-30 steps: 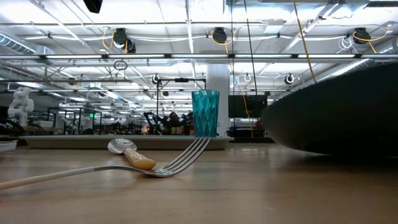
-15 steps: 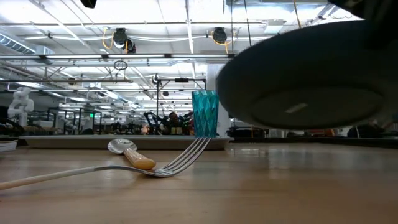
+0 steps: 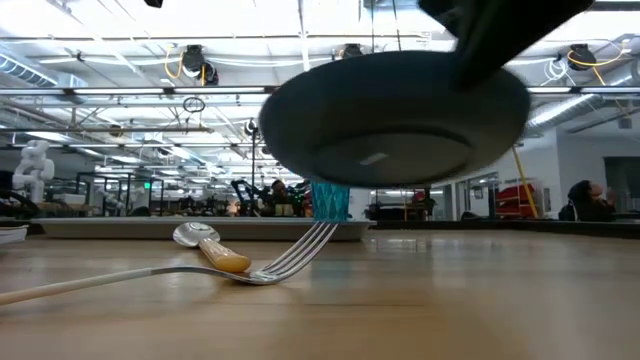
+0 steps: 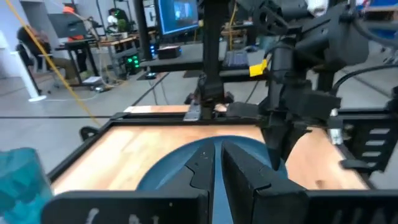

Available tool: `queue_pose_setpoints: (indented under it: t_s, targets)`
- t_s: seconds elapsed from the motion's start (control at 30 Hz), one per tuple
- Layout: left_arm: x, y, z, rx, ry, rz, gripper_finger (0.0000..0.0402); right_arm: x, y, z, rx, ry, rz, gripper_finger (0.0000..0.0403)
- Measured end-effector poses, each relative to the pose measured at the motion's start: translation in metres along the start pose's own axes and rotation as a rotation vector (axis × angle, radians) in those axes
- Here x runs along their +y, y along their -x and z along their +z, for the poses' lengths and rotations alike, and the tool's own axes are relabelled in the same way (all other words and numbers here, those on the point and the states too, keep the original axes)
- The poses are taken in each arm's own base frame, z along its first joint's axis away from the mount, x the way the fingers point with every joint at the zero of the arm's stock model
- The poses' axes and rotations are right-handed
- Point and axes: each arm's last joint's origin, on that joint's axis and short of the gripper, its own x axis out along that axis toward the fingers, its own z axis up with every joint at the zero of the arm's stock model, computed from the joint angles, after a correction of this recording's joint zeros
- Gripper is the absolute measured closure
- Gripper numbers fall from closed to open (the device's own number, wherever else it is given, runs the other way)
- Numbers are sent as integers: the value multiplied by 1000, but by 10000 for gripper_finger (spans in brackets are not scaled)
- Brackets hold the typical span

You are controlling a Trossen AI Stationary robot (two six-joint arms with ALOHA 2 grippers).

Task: Pick and place plate/cup/fork/spoon on tray
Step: Put the blue plate on the light blue tray to the bottom left of the blue cup

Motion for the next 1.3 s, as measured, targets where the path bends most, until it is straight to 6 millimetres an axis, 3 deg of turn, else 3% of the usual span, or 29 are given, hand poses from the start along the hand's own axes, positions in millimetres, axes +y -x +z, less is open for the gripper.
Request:
queue_pose_setpoints:
  t_s: [0.23,0.47,0.73,0.93,1.3]
  targets:
    - [24,5,4,40,-9,74,369,-35,-12,15,-87,87,31,403]
    - [47,6,-3,139,-12,170,369,-83,-24,26,-190,143,80,403]
    - [60,9,-4,170,-7,221,369,-135,-44,24,-244,136,113,403]
    - [62,10,-4,170,-4,228,369,-153,-68,21,-256,156,122,403]
    - [61,9,-4,167,11,229,369,-174,-84,23,-356,236,117,403]
